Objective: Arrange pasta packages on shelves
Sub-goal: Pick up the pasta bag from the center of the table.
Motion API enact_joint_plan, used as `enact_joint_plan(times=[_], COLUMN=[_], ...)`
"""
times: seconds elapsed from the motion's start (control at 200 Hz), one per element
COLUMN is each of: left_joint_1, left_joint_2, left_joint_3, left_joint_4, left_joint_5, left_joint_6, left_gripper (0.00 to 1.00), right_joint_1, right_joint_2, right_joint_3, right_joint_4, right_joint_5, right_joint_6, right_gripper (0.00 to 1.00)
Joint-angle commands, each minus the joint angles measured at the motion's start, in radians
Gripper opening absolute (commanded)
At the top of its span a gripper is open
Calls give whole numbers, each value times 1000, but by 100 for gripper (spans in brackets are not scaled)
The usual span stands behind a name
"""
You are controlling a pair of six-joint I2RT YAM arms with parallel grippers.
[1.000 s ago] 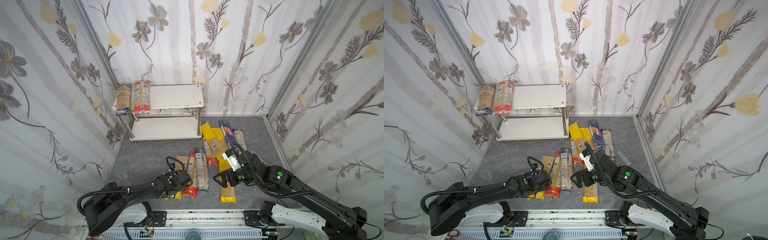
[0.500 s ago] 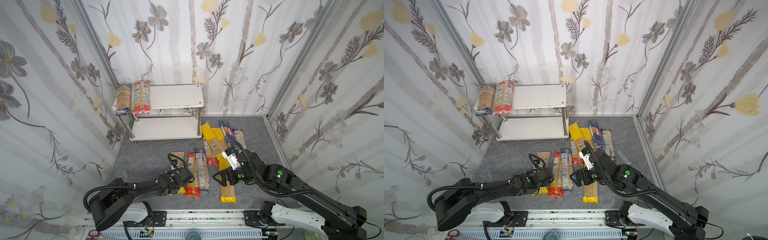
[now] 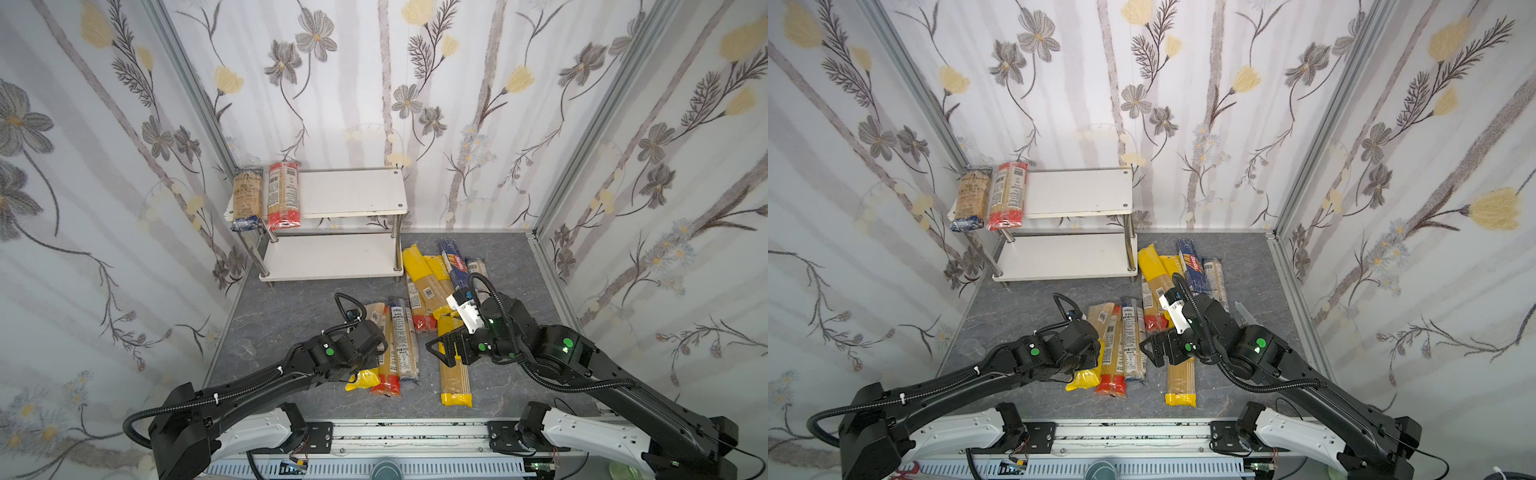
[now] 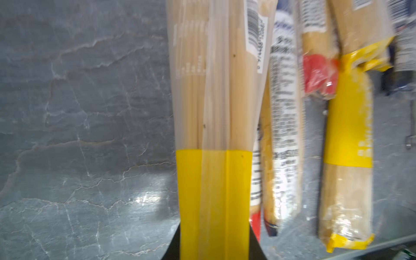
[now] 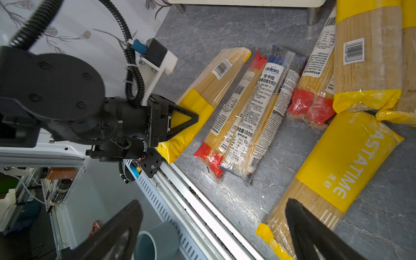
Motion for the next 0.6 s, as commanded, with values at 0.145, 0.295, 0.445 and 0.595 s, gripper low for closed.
enact_joint_plan(times=[0.145, 0.295, 0.445, 0.595], left_joint_1=[-32, -62, -92, -93], left_joint_2=[107, 218, 347, 505], left_joint_3=[353, 618, 906, 1221], left_joint_4=[-193, -326, -468, -588], left_joint_5=[-144, -233, -345, -459], left_joint_6=[82, 126, 181, 275], left_gripper=[0, 0, 0, 1], right_joint_1=[-34, -57, -82, -92], right_joint_2=[-31, -41, -31, -1], right_joint_3=[12, 31, 68, 110], right_joint_4=[-8, -22, -34, -38], right_joint_5=[11, 21, 27, 29], right_joint_6=[-25, -36, -58, -86], right_gripper=[100, 100, 100, 100])
